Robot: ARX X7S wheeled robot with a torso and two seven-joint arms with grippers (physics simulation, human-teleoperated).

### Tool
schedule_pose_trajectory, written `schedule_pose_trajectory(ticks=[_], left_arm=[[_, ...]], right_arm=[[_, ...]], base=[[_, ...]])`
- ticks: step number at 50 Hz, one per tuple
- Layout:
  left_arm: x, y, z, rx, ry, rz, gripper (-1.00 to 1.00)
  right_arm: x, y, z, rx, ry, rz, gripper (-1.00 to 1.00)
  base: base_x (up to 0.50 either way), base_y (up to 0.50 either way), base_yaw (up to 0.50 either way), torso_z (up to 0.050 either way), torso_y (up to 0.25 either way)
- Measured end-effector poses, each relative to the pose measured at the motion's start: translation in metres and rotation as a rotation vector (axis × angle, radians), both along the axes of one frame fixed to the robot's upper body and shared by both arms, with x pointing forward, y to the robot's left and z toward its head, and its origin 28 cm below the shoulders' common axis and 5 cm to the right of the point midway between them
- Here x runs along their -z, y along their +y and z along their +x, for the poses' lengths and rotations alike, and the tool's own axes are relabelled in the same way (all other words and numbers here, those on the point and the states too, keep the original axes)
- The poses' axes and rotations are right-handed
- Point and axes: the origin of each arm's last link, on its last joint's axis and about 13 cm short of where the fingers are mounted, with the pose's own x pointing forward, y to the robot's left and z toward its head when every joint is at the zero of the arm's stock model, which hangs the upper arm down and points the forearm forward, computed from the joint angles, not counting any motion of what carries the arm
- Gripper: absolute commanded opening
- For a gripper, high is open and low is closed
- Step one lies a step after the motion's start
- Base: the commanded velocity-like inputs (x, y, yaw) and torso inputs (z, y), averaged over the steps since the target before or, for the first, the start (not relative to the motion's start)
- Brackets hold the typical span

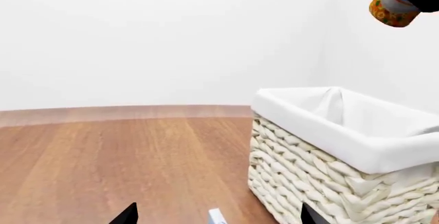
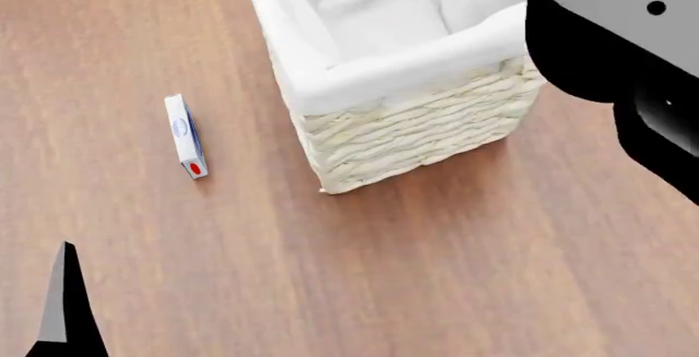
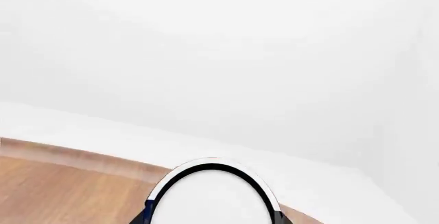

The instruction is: Pick up the alphabet soup and the cream cheese box, and put them in the basket.

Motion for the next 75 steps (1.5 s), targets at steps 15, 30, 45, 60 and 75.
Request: schedule_pose_trajectory(ticks=[15, 30, 45, 60, 75], left_arm=[[0.001, 0.003, 0.002, -0.009, 0.001, -0.003, 1.0], [0.002, 0.004, 0.002, -0.014, 0.005, -0.008, 1.0], [0.002, 0.004, 0.002, -0.013, 0.006, -0.009, 1.0], [0.002, 0.004, 0.003, -0.014, 0.008, -0.01, 1.0], [0.002, 0.004, 0.002, -0.015, 0.006, -0.008, 1.0]], right_arm=[[-0.034, -0.001, 0.046, 0.047, 0.196, -0.013, -1.0], [-0.034, 0.005, 0.059, 0.034, 0.281, -0.035, -1.0], [-0.02, 0.009, 0.07, 0.032, 0.34, -0.055, -1.0], [-0.007, 0.012, 0.073, 0.026, 0.369, -0.069, -1.0], [0.007, 0.013, 0.075, 0.023, 0.396, -0.084, -1.0]], base=[[0.0, 0.0, 0.0, 0.0, 0.001], [0.0, 0.0, 0.0, 0.0, 0.0], [0.0, 0.0, 0.0, 0.0, 0.001], [0.0, 0.0, 0.0, 0.0, 0.001], [0.0, 0.0, 0.0, 0.0, 0.001]])
